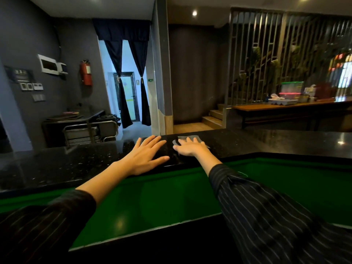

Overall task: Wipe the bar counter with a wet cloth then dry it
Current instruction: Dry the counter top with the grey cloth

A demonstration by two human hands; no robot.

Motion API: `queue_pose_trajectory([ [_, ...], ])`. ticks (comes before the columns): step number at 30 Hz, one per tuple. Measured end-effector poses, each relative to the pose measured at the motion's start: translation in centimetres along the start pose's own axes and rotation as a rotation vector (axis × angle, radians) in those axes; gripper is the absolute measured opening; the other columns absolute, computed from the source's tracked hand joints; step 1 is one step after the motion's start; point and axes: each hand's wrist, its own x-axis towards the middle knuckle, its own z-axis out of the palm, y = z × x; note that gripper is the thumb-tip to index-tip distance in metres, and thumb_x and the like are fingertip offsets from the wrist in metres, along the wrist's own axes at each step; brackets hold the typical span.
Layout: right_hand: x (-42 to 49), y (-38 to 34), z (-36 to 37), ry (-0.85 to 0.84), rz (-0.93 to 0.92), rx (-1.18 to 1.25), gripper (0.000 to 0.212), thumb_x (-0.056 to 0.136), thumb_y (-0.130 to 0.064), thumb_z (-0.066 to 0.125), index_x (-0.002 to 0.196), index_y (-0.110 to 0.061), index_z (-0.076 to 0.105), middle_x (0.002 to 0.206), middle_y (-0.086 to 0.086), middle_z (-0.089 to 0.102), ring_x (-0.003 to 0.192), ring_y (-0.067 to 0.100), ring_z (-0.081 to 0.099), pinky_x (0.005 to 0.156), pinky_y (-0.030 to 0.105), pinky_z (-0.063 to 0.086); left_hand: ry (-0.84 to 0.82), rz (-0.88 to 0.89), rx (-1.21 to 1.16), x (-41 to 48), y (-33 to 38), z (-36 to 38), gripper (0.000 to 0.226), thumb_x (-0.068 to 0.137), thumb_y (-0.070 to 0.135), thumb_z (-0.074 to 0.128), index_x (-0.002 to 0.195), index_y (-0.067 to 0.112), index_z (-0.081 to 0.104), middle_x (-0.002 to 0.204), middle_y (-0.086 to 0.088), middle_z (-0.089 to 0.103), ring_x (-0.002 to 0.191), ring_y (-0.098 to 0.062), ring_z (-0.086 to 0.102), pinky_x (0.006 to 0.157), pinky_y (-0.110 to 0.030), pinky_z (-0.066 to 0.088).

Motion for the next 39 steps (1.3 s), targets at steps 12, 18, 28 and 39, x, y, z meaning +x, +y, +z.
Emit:
queue_pose_trajectory([
  [12,4.1,3.2,-2.2,-0.042,0.032,0.082,0.071,0.094,-0.047,0.041,0.150,-0.012,0.016,0.155,0.020,0.022,0.143,0.038,0.021,0.112,0.049,0.027,-0.041,0.051,0.016,-2.1,-1.8,0.0,0.082,0.079,0.078,0.025,0.147,0.032,0.029,0.151,0.005,0.036,0.141,-0.011,0.024,0.119,-0.047,0.013],
  [18,10.8,-2.6,-0.8,-0.032,-0.120,-0.043,0.071,0.095,-0.059,0.026,0.153,-0.021,0.013,0.162,0.011,0.010,0.148,0.038,0.006,0.117,0.058,0.011,-0.070,-0.003,0.015,-1.8,-1.8,0.1,0.083,0.075,0.080,0.024,0.147,0.038,0.026,0.153,0.008,0.033,0.142,-0.007,0.024,0.120,-0.047,0.002],
  [28,6.8,0.6,-0.7,-0.090,-0.325,-0.045,0.058,0.102,-0.044,0.026,0.154,-0.028,0.005,0.163,0.001,0.001,0.150,0.024,-0.004,0.117,0.052,0.002,-0.132,-0.041,-0.051,-1.9,-2.0,0.3,0.088,0.071,0.085,0.021,0.147,0.043,0.017,0.156,0.012,0.023,0.145,-0.005,0.017,0.119,-0.047,-0.001],
  [39,11.2,-8.1,-0.1,-0.115,-0.318,-0.073,0.062,0.100,-0.051,0.017,0.155,-0.026,0.005,0.163,0.009,0.002,0.149,0.034,0.001,0.119,0.056,0.006,-0.097,-0.050,0.023,-1.7,-1.6,0.1,0.083,0.075,0.081,0.028,0.147,0.040,0.024,0.154,0.009,0.031,0.143,-0.008,0.024,0.120,-0.046,0.010],
])
